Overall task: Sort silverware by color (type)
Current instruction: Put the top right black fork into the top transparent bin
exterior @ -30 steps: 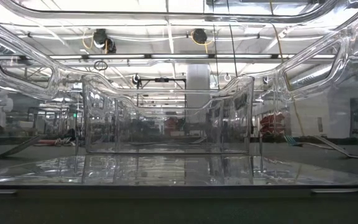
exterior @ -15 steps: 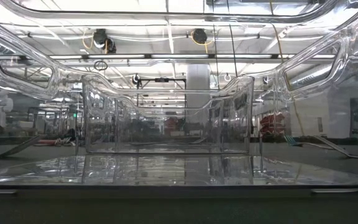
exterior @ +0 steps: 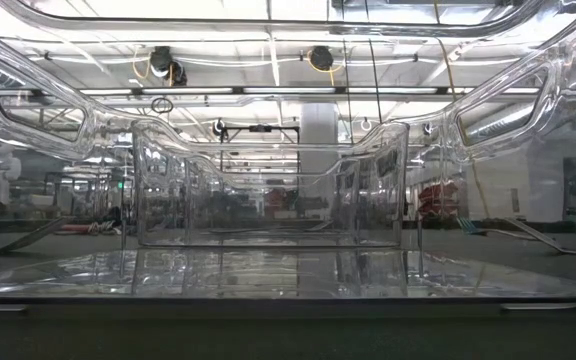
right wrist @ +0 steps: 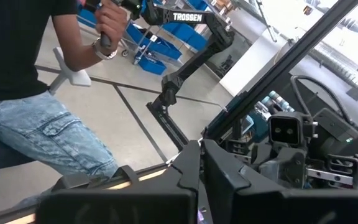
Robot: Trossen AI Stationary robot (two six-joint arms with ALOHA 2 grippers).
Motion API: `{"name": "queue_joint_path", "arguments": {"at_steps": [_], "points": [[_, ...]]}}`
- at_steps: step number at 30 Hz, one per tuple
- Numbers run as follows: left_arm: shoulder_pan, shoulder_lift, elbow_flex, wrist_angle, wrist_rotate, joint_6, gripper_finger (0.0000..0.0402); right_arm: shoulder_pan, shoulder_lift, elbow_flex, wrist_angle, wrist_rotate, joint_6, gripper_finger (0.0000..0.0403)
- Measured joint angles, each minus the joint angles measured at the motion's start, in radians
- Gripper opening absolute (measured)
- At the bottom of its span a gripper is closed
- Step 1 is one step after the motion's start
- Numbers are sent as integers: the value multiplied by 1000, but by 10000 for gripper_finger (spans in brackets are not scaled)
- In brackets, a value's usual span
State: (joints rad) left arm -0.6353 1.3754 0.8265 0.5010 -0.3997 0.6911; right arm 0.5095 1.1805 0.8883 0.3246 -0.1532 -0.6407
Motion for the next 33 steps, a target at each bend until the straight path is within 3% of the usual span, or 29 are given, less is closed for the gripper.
{"name": "queue_joint_path", "arguments": {"at_steps": [10, 18, 30, 33], "points": [[0, 0, 0, -21, -64, 1, 11, 3, 0, 0, -35, 195, 83, 98], [2, -14, 0, -51, -156, 131, 11, 26, -37, 0, -152, 484, 243, 158], [94, -159, 0, -272, -139, 102, 11, 78, -74, 0, -396, 853, 564, 168], [126, -181, 0, -305, -94, 101, 11, 92, -74, 0, -453, 908, 625, 168]]}}
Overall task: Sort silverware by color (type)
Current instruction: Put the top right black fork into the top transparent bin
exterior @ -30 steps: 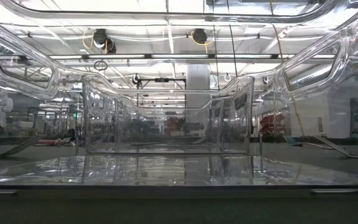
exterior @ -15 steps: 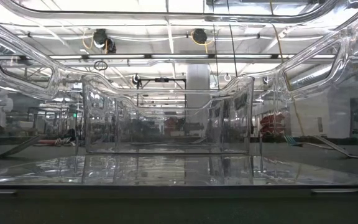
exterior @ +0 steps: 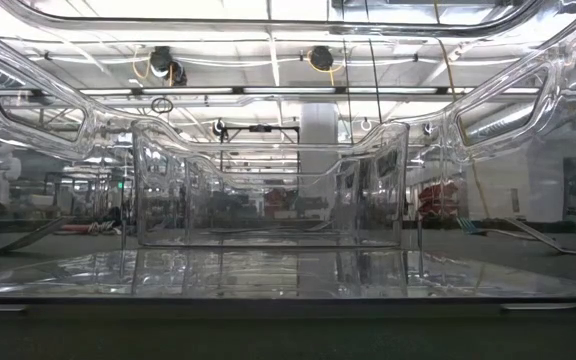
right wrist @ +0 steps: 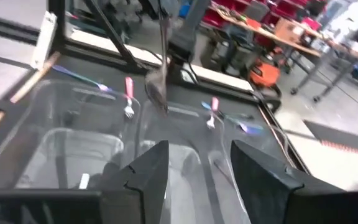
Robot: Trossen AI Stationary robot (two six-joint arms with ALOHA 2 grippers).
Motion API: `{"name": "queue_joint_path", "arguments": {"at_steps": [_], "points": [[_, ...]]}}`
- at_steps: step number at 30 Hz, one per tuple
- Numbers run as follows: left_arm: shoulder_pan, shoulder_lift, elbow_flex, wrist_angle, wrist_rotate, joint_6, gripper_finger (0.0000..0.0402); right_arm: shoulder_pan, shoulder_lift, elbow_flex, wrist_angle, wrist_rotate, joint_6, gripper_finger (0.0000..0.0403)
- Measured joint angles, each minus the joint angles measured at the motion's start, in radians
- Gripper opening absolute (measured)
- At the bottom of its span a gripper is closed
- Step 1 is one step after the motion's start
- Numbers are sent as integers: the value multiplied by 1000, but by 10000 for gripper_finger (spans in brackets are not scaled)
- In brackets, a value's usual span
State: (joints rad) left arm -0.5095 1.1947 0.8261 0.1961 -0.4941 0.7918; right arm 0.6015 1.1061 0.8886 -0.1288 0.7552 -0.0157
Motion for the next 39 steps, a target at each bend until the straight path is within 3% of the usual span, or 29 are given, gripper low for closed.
{"name": "queue_joint_path", "arguments": {"at_steps": [5, 10, 22, 28, 36, 39], "points": [[44, -13, -1, -31, 85, 8, 11, 18, 0, 0, -95, 112, 99, 167], [58, -13, -1, -29, 98, 27, 11, 22, -4, 0, -173, 211, 188, 167], [152, -13, -1, -193, -70, 0, 11, 22, -43, 0, -233, 219, 217, 167], [197, -5, -1, -332, -269, 0, 11, 22, -68, 0, -262, 220, 204, 167], [261, 68, -1, -400, -269, 58, 11, 22, -73, 0, -257, 243, 154, 167], [302, 100, -1, -416, -225, 117, 11, 22, -72, 0, -249, 243, 150, 167]]}}
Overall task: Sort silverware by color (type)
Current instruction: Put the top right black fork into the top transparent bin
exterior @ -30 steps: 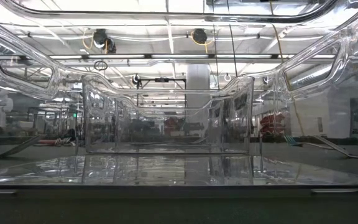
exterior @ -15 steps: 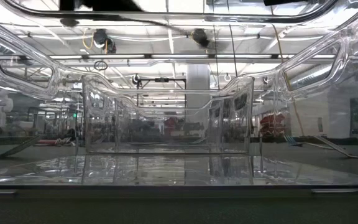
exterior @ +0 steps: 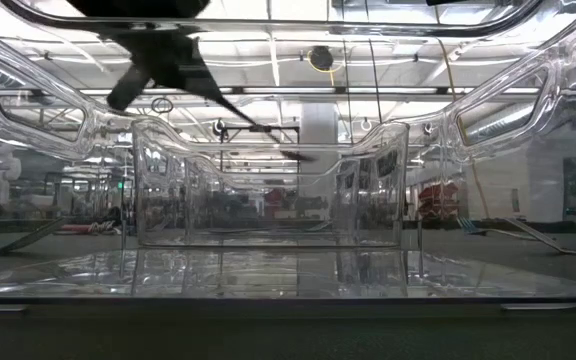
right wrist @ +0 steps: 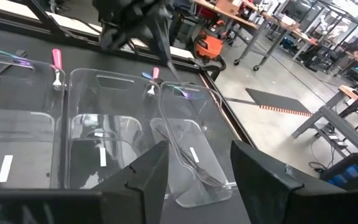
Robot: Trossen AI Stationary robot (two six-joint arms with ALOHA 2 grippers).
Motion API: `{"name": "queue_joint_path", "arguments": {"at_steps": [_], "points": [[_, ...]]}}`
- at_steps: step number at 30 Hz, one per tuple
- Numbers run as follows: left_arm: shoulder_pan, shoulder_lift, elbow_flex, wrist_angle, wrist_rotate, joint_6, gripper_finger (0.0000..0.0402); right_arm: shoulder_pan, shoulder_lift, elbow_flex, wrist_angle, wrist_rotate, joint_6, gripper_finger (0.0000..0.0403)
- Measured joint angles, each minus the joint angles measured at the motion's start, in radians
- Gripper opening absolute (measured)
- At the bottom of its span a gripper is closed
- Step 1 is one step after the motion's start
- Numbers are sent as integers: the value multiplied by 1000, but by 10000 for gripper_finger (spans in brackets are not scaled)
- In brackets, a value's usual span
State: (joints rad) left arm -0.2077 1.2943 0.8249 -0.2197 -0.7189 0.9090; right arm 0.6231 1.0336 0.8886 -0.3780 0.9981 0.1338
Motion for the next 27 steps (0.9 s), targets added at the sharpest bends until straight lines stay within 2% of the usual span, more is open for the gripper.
{"name": "queue_joint_path", "arguments": {"at_steps": [2, 6, 8, 13, 17, 27], "points": [[33, 12, 0, 2, 50, 32, 11, 0, 0, 0, 0, 0, 0, 167], [114, 8, 0, 3, 233, 45, 6, 0, 0, 0, 0, 0, 0, 167], [154, -2, 0, -3, 280, 44, 5, 0, 0, 0, -1, -1, 1, 167], [222, -3, 0, -3, 307, 78, 4, 0, 0, 0, -1, -4, 8, 167], [260, -3, 0, 4, 395, 93, 3, 0, 0, 0, -1, -4, 11, 167], [257, 5, 0, 0, 426, 76, 7, 0, 0, 0, -9, -5, 37, 167]]}}
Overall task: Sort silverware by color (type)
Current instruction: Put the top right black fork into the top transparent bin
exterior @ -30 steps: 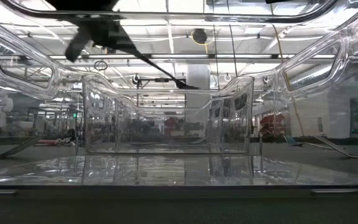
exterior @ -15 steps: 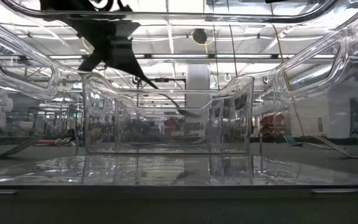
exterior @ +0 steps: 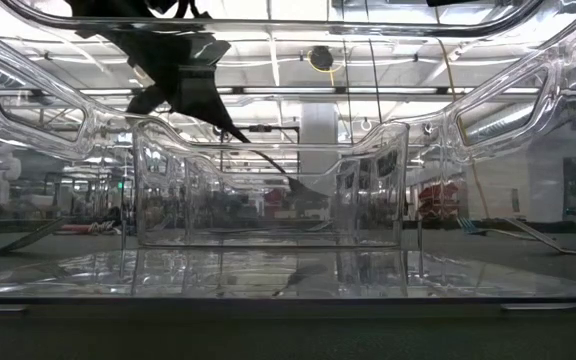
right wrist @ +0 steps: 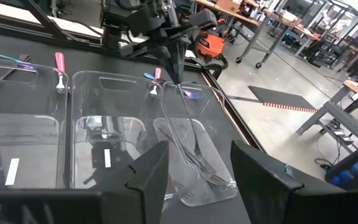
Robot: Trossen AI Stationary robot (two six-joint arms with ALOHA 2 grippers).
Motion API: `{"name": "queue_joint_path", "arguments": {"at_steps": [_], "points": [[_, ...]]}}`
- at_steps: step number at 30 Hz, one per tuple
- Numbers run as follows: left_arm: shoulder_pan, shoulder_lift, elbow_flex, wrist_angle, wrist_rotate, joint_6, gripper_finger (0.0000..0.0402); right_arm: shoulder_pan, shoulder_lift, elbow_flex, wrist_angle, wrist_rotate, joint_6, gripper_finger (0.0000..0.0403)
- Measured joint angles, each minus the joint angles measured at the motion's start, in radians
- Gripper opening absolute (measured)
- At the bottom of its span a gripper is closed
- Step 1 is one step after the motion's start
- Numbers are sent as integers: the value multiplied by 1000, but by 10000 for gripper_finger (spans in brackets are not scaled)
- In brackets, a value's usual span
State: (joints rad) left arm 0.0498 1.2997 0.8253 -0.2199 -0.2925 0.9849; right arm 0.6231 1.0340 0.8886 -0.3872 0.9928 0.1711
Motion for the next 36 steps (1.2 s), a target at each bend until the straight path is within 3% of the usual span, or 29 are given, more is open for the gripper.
{"name": "queue_joint_path", "arguments": {"at_steps": [7, 25, 29, 36], "points": [[10, 67, 0, 21, 0, 95, 18, 0, 0, 0, -5, -2, 0, 167], [41, 155, 0, 100, -64, 122, 27, 0, 0, 0, -6, -2, -38, 167], [41, 155, 0, 101, -78, 118, 63, 0, 0, 0, 11, -2, -64, 167], [40, 154, 0, 121, -233, 47, 172, 0, 0, 0, 23, -1, -85, 167]]}}
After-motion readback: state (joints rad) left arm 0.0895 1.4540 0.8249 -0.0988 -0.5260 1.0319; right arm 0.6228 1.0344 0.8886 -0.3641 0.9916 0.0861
